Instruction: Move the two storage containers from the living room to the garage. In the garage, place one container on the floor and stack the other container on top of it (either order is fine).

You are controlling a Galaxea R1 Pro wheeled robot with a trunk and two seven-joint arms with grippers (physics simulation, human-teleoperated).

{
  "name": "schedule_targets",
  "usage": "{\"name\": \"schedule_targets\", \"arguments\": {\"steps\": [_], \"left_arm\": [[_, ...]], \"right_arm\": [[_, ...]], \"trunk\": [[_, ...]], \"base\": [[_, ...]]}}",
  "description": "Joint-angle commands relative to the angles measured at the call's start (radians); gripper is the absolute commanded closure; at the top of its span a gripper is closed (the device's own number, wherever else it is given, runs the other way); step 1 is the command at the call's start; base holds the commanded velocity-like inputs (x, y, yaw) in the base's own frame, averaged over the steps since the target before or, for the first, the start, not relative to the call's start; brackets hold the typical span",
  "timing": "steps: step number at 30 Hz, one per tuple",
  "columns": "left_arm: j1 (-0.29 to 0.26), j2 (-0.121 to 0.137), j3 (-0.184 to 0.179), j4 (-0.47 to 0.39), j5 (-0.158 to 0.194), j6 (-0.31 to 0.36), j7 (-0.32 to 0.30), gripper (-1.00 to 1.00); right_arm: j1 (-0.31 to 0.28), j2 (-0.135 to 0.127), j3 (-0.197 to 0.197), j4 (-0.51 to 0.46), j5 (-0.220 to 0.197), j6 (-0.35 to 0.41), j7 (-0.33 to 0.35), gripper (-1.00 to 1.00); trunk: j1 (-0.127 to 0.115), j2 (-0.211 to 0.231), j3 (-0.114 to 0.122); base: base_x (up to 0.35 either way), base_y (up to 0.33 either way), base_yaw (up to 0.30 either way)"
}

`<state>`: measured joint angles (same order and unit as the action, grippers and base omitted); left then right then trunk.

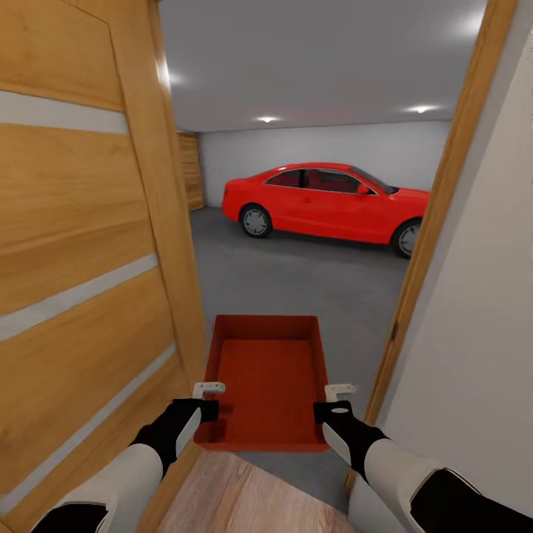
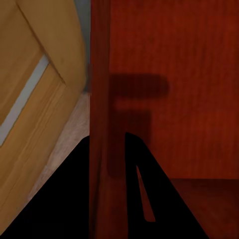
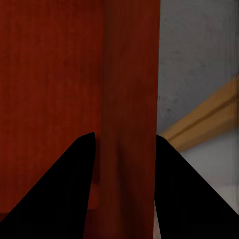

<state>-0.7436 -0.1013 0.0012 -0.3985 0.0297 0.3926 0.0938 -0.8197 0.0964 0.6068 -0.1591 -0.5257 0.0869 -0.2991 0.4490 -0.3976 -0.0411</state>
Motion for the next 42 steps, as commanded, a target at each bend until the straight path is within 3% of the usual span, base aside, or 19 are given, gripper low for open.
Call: {"name": "schedule_targets", "arguments": {"steps": [1, 12, 42], "left_arm": [[0.0, 0.0, -0.003, -0.003, -0.005, 0.006, 0.009, 1.0], [0.0, 0.0, -0.001, -0.003, -0.005, 0.006, 0.009, 1.0], [0.001, 0.002, -0.002, -0.005, 0.004, 0.006, 0.01, 1.0]], "right_arm": [[-0.001, 0.0, 0.016, -0.003, -0.016, 0.008, -0.006, 1.0], [-0.001, 0.0, 0.016, -0.003, -0.016, 0.008, -0.006, 1.0], [-0.001, 0.002, 0.014, -0.003, -0.004, 0.004, -0.007, 1.0]], "trunk": [[0.001, -0.002, -0.002], [0.001, -0.002, -0.002], [0.001, -0.002, -0.002]], "base": [[0.198, 0.101, -0.242], [0.193, 0.099, -0.211], [0.022, 0.007, -0.005]]}}
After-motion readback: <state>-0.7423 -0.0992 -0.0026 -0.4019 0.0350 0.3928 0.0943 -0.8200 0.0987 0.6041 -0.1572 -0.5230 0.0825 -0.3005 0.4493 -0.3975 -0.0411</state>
